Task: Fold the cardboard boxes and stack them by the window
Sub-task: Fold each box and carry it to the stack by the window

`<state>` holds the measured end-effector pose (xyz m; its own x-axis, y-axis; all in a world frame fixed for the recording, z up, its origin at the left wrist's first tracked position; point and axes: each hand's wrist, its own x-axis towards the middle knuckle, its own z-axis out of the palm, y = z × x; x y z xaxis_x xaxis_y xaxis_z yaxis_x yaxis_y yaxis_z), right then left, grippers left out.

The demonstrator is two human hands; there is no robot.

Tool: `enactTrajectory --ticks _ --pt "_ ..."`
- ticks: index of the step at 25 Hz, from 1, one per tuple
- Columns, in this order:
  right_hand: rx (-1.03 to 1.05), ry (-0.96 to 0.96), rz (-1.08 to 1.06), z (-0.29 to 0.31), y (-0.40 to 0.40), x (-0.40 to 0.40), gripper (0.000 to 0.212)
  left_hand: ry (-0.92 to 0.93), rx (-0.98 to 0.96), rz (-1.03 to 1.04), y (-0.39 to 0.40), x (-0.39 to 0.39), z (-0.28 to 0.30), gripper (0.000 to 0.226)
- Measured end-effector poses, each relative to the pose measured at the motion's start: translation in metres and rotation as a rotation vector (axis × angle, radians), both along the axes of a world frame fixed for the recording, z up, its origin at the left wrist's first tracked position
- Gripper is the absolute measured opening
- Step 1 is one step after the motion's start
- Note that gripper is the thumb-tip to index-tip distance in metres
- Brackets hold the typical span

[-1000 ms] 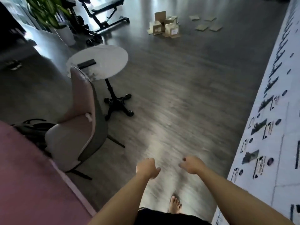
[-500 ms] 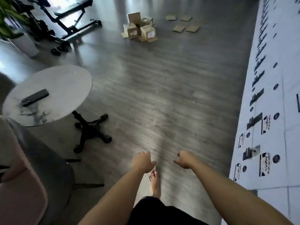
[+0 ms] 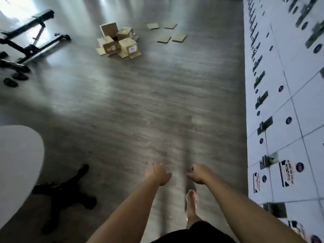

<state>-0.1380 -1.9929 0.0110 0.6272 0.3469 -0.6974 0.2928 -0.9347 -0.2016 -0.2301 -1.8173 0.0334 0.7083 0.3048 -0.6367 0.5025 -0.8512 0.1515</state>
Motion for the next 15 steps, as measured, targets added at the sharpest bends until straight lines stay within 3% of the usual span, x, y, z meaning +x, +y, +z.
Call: enactTrajectory --ticks 7,15 --pt "-0.019 -0.011 0.099 0.01 0.069 0.208 0.051 -0.027 -0.002 0.134 0.049 0.194 0.017 0.056" --pt "-0.007 -0.05 0.192 0.013 0.218 0.377 0.049 -0.043 0.002 0.217 0.187 0.343 0.015 0.051"
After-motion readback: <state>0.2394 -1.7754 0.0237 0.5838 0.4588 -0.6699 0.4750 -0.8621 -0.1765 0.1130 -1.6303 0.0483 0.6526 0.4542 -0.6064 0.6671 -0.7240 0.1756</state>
